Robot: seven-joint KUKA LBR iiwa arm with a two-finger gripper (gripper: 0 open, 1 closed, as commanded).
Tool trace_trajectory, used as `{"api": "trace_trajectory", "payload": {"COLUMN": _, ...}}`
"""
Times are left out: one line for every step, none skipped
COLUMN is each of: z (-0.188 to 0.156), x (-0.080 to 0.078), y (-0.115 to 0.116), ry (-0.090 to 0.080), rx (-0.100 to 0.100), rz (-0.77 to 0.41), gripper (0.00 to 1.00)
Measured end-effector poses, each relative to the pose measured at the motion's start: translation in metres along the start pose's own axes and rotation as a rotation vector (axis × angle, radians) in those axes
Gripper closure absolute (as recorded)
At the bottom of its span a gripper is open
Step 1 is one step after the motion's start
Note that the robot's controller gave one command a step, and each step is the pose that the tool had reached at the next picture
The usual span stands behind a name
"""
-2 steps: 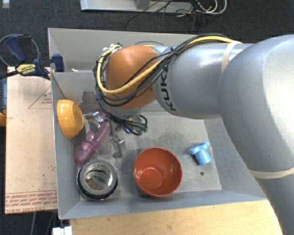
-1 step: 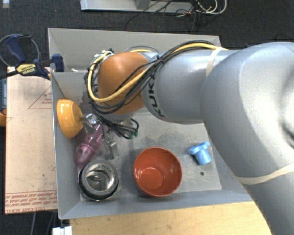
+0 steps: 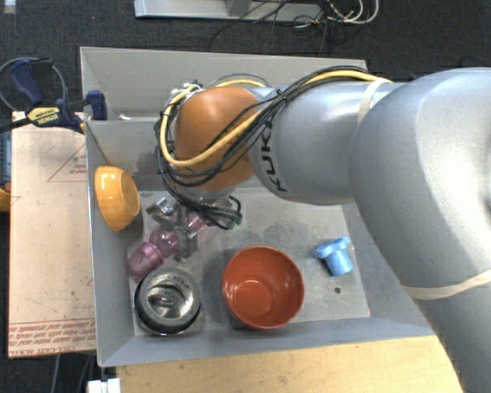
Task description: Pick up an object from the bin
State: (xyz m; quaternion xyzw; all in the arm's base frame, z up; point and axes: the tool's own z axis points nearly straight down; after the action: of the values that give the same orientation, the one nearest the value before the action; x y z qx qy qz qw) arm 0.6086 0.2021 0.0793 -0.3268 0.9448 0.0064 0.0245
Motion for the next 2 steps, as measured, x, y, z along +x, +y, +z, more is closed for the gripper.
{"api": "trace_trajectory", "payload": {"z": 0.000, "x": 0.000, "y": 0.000, "ry": 0.000, "rx": 0.000, "rz": 0.000, "gripper": 1.00}}
{"api": "trace_trajectory", "payload": {"z": -0.029, "x": 0.001, "y": 0.001, "ry": 0.006, "rx": -0.002, "rz": 0.001, "gripper": 1.00}}
